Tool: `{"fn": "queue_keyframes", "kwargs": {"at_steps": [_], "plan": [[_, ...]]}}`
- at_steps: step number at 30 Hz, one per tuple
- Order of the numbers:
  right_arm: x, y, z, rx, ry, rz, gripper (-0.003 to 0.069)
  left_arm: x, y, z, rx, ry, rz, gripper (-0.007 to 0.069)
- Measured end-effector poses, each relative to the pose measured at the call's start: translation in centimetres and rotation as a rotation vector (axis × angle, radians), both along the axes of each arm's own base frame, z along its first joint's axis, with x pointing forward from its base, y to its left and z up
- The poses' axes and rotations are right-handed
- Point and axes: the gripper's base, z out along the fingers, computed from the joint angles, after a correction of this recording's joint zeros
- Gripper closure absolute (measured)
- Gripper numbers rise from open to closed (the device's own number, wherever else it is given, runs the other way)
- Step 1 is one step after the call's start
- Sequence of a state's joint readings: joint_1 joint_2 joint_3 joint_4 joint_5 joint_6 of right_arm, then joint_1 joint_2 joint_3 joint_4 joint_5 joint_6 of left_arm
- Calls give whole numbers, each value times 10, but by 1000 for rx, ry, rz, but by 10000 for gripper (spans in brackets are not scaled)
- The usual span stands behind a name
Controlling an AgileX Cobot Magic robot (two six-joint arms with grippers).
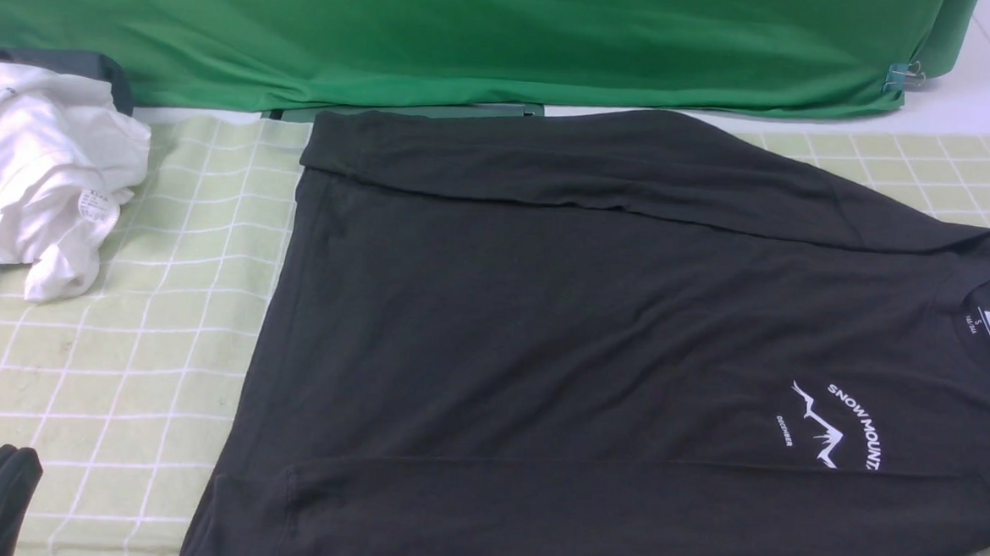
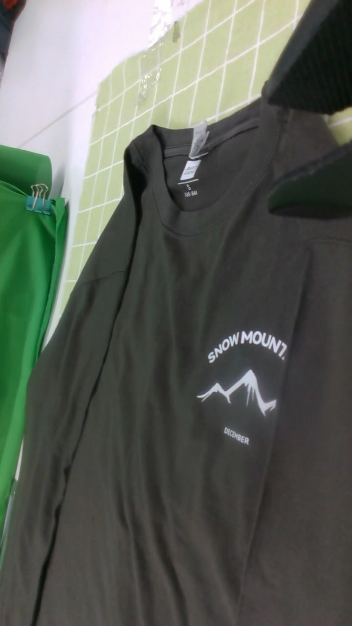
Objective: Fold a long-sleeved shirt over a green coffee tablecloth.
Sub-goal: 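Grasp the left edge of the dark T-shirt lying flat on the table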
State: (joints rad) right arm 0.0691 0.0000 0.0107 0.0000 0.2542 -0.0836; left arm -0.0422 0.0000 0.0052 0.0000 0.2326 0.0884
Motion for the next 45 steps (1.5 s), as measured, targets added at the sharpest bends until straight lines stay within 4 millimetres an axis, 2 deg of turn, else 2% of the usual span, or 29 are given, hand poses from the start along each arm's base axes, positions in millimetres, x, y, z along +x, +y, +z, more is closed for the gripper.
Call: {"fn": "queue_keyframes", "kwargs": {"at_steps": [8, 10, 12, 15, 16, 17, 19, 26, 28, 29, 31, 32, 33, 37, 39, 41, 43, 45], "plan": [[1, 0, 3, 2, -30, 3, 414, 0, 0, 3, 25, -33, 2, 608], [1, 1, 6, 38, -64, 3, 414, 1, 0, 6, -15, -67, 1, 608], [2, 3, 12, 284, -112, -12, 414, 1, -2, 11, -248, -107, 5, 608], [2, 4, 18, 678, -148, -44, 414, 1, -3, 15, -750, -118, 21, 608], [2, 4, 18, 702, -149, -46, 414, 1, -3, 15, -785, -117, 22, 608], [2, 4, 20, 857, -150, -61, 414, 1, -3, 16, -1037, -101, 30, 608], [2, 4, 20, 948, -148, -69, 414, 1, -3, 17, -1134, -96, 34, 608], [2, 4, 23, 1009, -171, -67, 414, 1, 0, 21, -1117, -161, 39, 608], [2, 3, 27, 1023, -216, -56, 426, 1, 2, 24, -1158, -202, 39, 608], [2, 2, 32, 1031, -272, -41, 456, 0, 5, 28, -1178, -256, 38, 608], [1, 0, 38, 1030, -340, -22, 491, -1, 6, 33, -1182, -288, 31, 608], [-1, -2, 46, 998, -427, 0, 571, -5, 6, 50, -1177, -337, 0, 608], [-1, -2, 52, 967, -457, 6, 608, -7, 5, 62, -1166, -360, -20, 608], [-1, -2, 89, 827, -507, 20, 652, -13, 1, 117, -1036, -366, -76, 608], [6, 2, 134, 573, -444, 22, 659, -2, -5, 158, -830, -189, -42, 608], [14, 5, 153, 431, -346, 31, 659, 10, -8, 167, -710, -64, -15, 608], [27, 11, 173, 254, -153, 71, 659, 33, -12, 170, -568, 160, 8, 608], [42, 17, 182, 148, 90, 122, 659, 55, -16, 160, -476, 368, 0, 608]]}}
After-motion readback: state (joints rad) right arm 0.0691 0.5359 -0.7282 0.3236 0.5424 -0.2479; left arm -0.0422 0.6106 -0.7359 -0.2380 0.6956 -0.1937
